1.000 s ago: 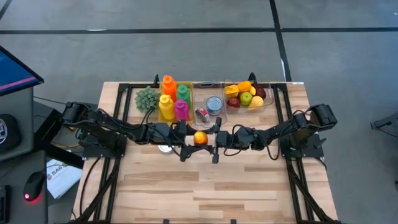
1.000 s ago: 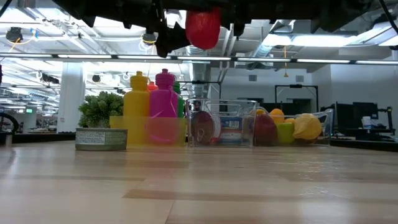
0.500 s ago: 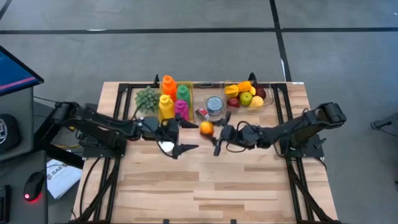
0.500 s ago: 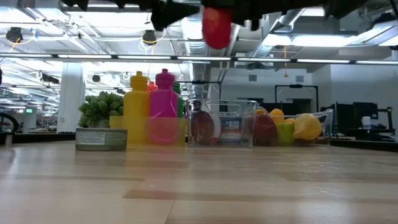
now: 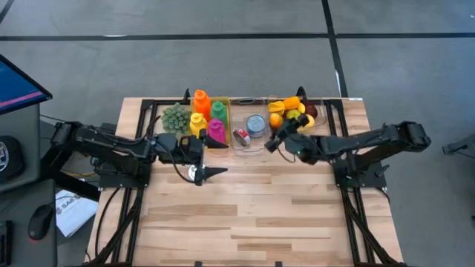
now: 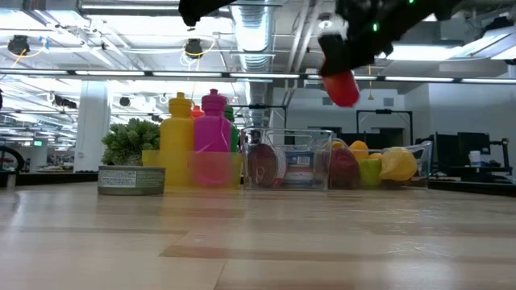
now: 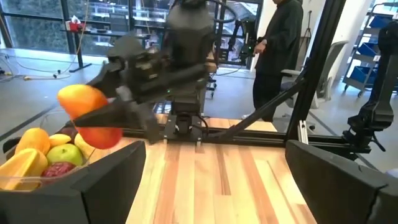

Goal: Pick & Place Food Item
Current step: Put the orange mango into the right transparent bin, then put the green tuna can into the left transparent bin

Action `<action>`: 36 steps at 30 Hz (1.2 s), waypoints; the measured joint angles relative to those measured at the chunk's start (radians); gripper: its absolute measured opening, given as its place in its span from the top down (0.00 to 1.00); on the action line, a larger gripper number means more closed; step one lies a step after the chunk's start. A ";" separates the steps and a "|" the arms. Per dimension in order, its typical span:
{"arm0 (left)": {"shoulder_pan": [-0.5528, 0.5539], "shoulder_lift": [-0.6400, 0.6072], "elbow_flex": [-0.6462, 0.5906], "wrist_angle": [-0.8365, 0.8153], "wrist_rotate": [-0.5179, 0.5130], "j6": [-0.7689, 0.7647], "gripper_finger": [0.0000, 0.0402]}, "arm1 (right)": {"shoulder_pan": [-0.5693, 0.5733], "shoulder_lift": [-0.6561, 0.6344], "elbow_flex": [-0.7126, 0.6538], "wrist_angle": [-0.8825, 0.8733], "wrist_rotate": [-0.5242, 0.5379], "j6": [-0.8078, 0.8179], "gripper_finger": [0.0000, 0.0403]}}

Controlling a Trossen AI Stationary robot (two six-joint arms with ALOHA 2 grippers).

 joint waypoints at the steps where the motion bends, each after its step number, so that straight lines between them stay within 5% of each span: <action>1: 0.000 0.000 -0.001 0.000 0.000 0.000 0.07 | -0.028 -0.004 0.000 -0.048 0.000 0.030 0.49; 6: 0.000 0.001 -0.001 -0.002 0.000 0.000 0.07 | -0.176 -0.006 0.000 -0.195 -0.003 0.100 0.49; 16: 0.000 0.001 -0.001 -0.002 0.000 0.000 0.07 | -0.387 0.012 -0.001 -0.223 -0.024 0.090 0.44; 36: 0.000 0.002 -0.001 -0.003 0.000 0.000 0.07 | -0.416 0.011 -0.001 -0.225 -0.092 0.089 0.36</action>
